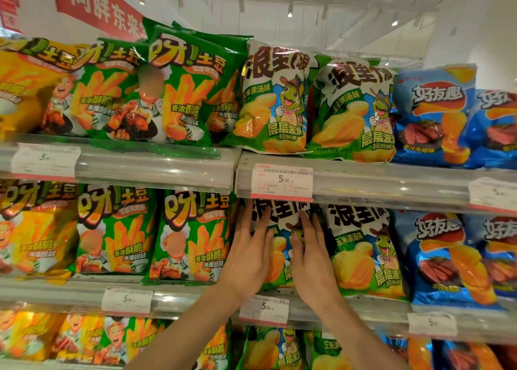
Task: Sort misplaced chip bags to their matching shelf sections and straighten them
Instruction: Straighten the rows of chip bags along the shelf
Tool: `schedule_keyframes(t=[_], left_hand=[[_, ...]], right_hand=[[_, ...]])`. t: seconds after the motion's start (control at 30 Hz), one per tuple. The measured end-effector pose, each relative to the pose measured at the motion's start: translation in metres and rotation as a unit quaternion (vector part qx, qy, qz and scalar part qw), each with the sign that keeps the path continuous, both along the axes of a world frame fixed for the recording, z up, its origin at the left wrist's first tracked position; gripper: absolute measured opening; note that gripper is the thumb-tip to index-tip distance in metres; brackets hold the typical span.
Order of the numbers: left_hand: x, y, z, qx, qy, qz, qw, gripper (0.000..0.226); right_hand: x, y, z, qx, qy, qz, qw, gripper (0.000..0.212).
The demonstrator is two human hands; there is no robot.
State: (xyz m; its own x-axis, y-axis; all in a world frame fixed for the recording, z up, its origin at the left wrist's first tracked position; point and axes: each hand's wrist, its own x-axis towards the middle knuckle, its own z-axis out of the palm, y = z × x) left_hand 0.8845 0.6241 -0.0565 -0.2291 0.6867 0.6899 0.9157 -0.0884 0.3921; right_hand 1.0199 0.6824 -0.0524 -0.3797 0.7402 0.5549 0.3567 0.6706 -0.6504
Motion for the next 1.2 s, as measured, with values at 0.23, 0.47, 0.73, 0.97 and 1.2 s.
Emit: schedule_keyframes(t=[0.23, 0.47, 0.73, 0.97, 1.2], left_hand=[[0.006, -0.019, 0.007, 0.013, 0.071, 0.017, 0.997, 0.053], [0.05, -0.018, 0.02, 0.035, 0.069, -0.049, 0.996, 0.049], [0.119, 0.026, 0.044, -0.152, -0.144, -0.121, 0.97, 0.066], [0.124, 0.074, 0.041, -0.175, -0.312, -0.123, 0.926, 0.099], [0.125, 0.074, 0.044, -0.161, -0.363, -0.186, 0.899, 0.103]], right_hand=[[0.049, 0.007, 0.019, 0.238, -0.176, -0.113, 0.948, 0.056], [0.127, 0.045, 0.033, 0.174, -0.188, -0.182, 0.949, 0.069], [0.174, 0.099, 0.052, -0.089, -0.17, 0.057, 0.98, 0.105], [0.175, 0.119, 0.061, -0.176, -0.127, 0.158, 0.963, 0.102], [0.188, 0.115, 0.058, -0.167, -0.096, 0.184, 0.964, 0.095]])
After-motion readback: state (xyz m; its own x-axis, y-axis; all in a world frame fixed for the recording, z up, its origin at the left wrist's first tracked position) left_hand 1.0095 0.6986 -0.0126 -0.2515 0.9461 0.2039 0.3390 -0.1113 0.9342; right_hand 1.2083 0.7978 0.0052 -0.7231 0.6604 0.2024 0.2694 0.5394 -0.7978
